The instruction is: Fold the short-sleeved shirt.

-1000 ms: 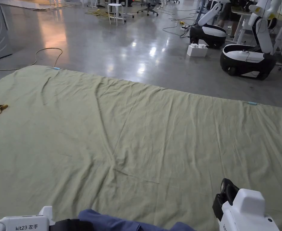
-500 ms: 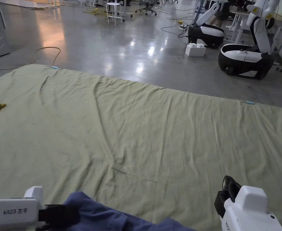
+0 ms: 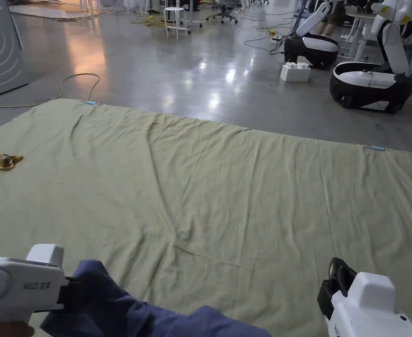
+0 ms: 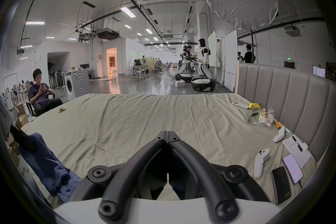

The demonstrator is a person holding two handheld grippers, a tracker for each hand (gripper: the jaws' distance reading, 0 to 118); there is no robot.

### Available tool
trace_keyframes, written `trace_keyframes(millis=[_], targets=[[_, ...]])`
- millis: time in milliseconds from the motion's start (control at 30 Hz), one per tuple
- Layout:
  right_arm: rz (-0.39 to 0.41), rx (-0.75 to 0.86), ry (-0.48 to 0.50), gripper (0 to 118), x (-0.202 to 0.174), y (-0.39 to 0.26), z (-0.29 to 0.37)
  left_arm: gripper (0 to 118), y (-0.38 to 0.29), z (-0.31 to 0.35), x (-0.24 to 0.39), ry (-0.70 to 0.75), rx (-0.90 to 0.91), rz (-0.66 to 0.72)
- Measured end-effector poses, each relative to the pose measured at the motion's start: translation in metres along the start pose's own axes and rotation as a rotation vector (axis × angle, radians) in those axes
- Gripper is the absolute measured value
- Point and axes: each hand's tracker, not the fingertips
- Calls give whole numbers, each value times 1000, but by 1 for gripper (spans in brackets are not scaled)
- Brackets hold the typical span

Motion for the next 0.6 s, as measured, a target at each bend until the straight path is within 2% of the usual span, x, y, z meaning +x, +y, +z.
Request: trace_keyframes(millis=[300, 600], targets=[[-3, 2, -5, 1, 3, 0, 0, 8, -12, -6, 80, -12, -4, -132], [-14, -4, -9, 1, 6, -4, 1, 8, -34, -61, 147, -138, -66, -91]])
